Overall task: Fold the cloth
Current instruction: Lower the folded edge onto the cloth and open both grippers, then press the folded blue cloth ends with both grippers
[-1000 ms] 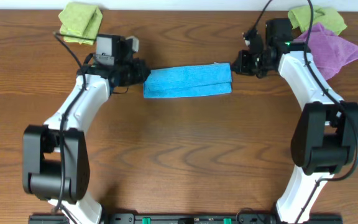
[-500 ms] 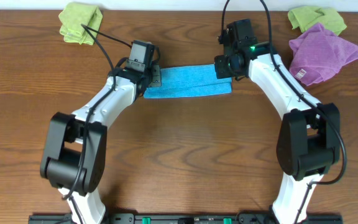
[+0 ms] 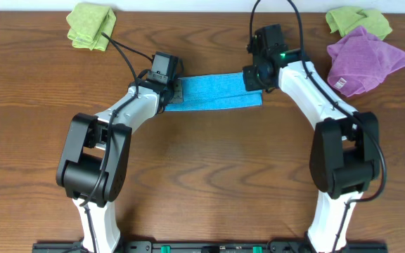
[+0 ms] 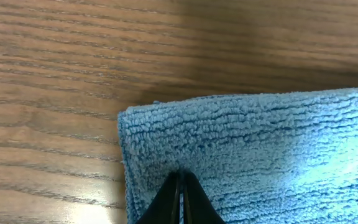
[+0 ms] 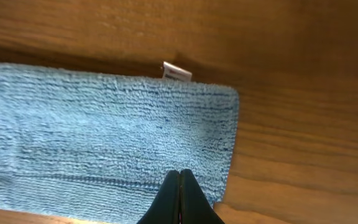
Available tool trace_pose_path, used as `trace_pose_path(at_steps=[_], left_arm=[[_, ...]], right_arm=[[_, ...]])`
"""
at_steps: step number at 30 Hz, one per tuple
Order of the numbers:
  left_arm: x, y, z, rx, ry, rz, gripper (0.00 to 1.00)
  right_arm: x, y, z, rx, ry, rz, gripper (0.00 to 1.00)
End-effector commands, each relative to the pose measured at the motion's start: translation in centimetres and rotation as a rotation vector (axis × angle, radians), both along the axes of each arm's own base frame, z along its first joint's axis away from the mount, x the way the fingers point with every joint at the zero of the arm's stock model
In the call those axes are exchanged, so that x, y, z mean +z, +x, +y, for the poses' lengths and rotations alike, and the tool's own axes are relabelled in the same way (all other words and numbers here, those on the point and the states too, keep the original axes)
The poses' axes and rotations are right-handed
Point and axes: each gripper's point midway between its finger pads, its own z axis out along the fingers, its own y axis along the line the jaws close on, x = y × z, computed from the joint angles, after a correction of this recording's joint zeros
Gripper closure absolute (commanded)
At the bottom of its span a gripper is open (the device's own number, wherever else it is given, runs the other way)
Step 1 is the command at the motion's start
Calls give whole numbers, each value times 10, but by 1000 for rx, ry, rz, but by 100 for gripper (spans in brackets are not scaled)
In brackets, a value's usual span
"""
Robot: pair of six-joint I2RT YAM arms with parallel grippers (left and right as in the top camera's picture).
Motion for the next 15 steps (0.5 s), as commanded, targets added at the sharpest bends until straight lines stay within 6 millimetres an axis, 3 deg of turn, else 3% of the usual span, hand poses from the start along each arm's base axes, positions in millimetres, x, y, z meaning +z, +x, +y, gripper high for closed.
trace_pose_path(at_steps=[1, 15], left_arm=[[-4, 2, 0, 1, 16, 2, 94], [-5, 0, -1, -3, 12, 12, 94]], right_arm=[[-17, 0, -2, -2, -18, 34, 98], [-54, -27, -8, 1, -55, 185, 98]])
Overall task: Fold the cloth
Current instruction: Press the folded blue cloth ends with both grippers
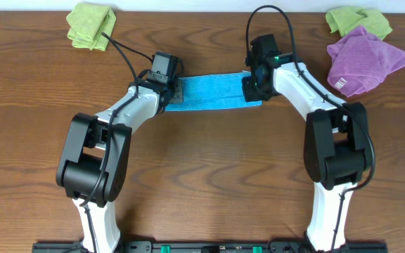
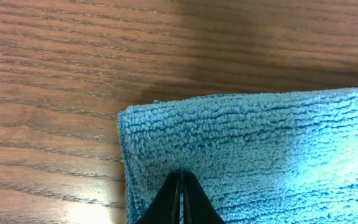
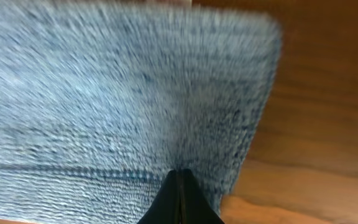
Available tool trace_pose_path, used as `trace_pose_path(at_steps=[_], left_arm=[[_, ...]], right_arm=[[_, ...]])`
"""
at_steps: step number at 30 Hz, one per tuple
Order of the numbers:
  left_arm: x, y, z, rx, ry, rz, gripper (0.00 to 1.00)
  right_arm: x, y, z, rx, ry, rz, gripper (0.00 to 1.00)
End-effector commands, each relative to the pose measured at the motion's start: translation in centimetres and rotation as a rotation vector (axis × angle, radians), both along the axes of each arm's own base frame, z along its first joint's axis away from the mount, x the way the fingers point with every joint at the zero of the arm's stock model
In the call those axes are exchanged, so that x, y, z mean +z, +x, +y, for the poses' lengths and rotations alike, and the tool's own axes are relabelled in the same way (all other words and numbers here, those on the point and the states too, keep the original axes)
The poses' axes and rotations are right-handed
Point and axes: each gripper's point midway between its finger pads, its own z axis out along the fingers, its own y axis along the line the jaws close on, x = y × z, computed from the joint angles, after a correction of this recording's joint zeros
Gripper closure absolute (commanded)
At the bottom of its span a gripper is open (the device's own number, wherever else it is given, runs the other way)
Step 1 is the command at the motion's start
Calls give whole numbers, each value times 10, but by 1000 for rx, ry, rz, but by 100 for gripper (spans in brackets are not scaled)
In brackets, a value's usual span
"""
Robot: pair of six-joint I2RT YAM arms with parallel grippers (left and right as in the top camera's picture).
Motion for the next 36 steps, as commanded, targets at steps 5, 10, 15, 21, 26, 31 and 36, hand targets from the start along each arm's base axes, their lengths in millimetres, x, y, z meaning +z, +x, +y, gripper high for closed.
trace_pose_path(at_steps=[5, 10, 15, 21, 26, 31, 36], left_arm=[[-8, -5, 1, -3, 19, 33, 94], [-12, -12, 3, -3, 29, 64, 95], [-15, -19, 6, -4, 41, 99, 94], [-16, -21, 6, -3, 43, 105, 95], [-16, -21, 6, -3, 43, 105, 94], [-16, -21, 6, 22, 29, 108, 94], [-5, -13, 3, 30, 8, 75, 94]], right_arm=[[-11, -16, -4, 3, -22, 83, 99], [-13, -31, -5, -3, -37, 144, 99], [-13, -40, -5, -31, -42, 178, 99], [-9, -44, 1, -22, -13, 190, 99], [24, -40, 6, -17, 22, 128, 99], [75, -32, 8, -1, 54, 2, 99], [99, -26, 9, 33, 62, -72, 98]])
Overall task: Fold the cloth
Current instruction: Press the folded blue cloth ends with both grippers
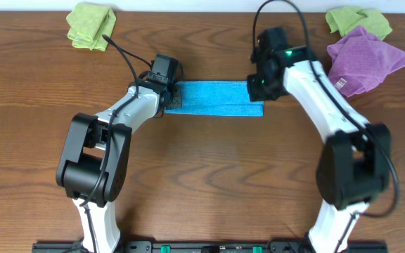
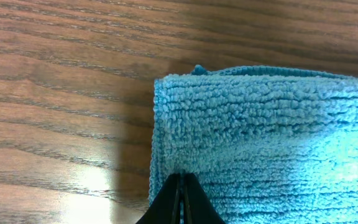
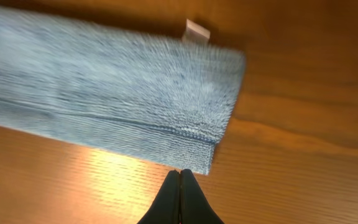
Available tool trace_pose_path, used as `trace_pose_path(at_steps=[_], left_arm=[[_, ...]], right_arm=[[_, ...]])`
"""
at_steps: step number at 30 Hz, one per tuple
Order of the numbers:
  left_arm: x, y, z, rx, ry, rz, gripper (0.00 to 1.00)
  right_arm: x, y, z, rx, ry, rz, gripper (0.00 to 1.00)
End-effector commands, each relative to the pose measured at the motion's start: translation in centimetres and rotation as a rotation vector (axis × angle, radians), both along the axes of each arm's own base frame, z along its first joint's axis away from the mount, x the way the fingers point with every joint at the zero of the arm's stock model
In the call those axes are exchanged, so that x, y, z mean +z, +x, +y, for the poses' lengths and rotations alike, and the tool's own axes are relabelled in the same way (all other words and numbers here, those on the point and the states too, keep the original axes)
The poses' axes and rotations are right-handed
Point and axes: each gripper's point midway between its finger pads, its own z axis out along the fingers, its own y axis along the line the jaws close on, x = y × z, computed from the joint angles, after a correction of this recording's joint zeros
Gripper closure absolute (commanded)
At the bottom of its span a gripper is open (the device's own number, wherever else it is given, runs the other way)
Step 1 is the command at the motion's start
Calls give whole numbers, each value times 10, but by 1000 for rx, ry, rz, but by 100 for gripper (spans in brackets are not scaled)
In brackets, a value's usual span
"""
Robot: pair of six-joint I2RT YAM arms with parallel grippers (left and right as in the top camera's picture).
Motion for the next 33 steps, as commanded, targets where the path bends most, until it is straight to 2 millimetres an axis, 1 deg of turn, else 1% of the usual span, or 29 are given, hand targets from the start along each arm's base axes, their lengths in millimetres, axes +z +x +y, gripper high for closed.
trace_pose_path(at_steps=[1, 4, 8, 10, 13, 15, 17, 22, 29, 33], left_arm=[[11, 8, -4, 13, -16, -29, 94], [29, 14, -8, 9, -36, -68, 94], [50, 18, -9, 9, -51, -112, 94], [59, 21, -9, 10, -58, -138, 94], [64, 27, -12, 9, -69, -171, 94], [62, 31, -13, 9, -73, -181, 94], [56, 31, -13, 9, -71, -174, 94], [43, 28, -16, 1, -74, -140, 94], [34, 25, -15, 1, -66, -121, 94], [17, 22, -14, 1, -55, -85, 94]], right_arm=[[11, 1, 6, 37, 3, -33, 98], [6, 3, 4, 32, -1, -28, 98], [-1, 11, 3, 25, -12, -41, 98], [-2, 13, 3, 25, -10, -49, 98], [0, 17, 5, 25, -6, -64, 98], [0, 17, 5, 25, -5, -66, 99], [0, 17, 4, 24, -5, -67, 98], [1, 20, 4, 22, -3, -76, 98], [3, 27, 2, 13, 4, -102, 98], [4, 29, -1, 7, 5, -108, 98]])
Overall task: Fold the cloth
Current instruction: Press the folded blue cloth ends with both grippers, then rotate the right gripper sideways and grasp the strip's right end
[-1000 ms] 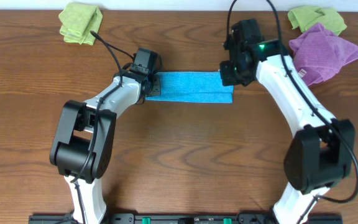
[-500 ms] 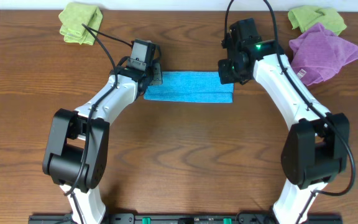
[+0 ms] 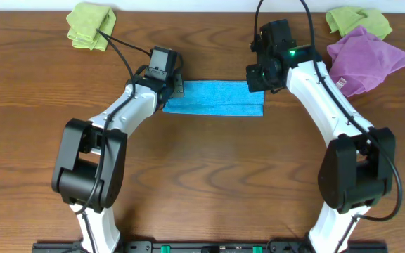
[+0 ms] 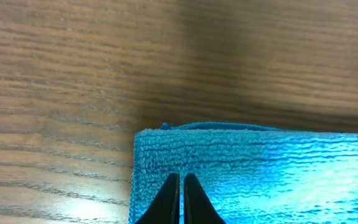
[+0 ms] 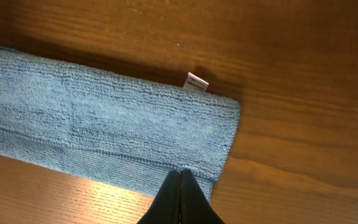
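Observation:
The blue cloth (image 3: 213, 98) lies flat on the table as a long folded strip, one layer's hem running along it (image 5: 104, 149). A small white tag (image 5: 197, 81) sticks out at its far right edge. My left gripper (image 3: 172, 90) hangs over the cloth's left end (image 4: 260, 174). In the left wrist view the left gripper (image 4: 180, 177) shows only a thin slit between its fingers, with nothing in it. My right gripper (image 3: 254, 83) is over the right end. In the right wrist view the right gripper (image 5: 179, 172) is shut and empty above the cloth's near edge.
A folded green cloth (image 3: 90, 24) lies at the back left. Another green cloth (image 3: 357, 20) and a crumpled purple cloth (image 3: 364, 60) lie at the back right, close to my right arm. Bare wood (image 3: 209, 176) stretches in front of the blue strip.
My left gripper has drawn up and back from the cloth's left end, and its fingers now stand a slit apart. My right gripper has shifted from just off the near edge to over it. The cloth has stayed put.
At first the strip lay slightly askew with both shut grippers down on its ends. Half a second later my right gripper was further onto the cloth. By 1.1 s ago the strip lay straight and my right gripper was clear of it. Now both hover above it.

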Available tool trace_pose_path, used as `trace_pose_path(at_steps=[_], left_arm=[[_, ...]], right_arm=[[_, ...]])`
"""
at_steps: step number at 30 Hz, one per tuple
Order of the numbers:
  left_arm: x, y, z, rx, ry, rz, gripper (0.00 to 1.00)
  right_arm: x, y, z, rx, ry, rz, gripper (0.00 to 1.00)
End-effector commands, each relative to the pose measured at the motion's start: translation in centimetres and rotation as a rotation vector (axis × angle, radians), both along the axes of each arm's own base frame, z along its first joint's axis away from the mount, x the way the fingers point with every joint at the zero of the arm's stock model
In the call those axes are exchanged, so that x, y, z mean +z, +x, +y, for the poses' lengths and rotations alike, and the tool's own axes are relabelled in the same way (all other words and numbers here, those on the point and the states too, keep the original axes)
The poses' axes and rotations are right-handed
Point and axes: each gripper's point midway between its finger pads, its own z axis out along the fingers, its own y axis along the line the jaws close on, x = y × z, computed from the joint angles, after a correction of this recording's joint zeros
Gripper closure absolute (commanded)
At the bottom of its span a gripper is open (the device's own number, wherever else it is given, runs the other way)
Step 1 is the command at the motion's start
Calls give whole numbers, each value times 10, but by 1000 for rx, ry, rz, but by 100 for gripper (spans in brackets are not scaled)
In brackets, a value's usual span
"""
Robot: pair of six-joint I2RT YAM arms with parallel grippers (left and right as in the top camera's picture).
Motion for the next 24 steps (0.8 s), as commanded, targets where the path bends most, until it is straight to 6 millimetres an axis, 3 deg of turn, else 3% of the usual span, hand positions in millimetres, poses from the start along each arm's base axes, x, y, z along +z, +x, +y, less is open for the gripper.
trace_pose_path(at_steps=[1, 10, 16, 17, 19, 21, 24], left_arm=[[-21, -3, -3, -5, 10, 44, 95], [-49, -11, -1, -5, 29, 108, 94], [-53, -16, 0, -4, 37, 130, 95], [-53, -16, 0, -5, 37, 132, 94], [-54, -17, 0, -5, 37, 135, 94], [-54, -17, 0, -5, 38, 137, 94], [-54, -18, 0, -5, 39, 139, 94]], right_arm=[[-2, 3, -6, -2, -15, -2, 98], [-1, 4, -20, -29, 80, 28, 98], [2, 2, -40, -10, 194, 58, 95], [4, 1, -41, 8, 237, 62, 87], [12, -1, -42, 57, 347, 58, 42], [21, -2, -49, 81, 454, 48, 18], [30, -3, -69, 74, 590, 35, 2]])
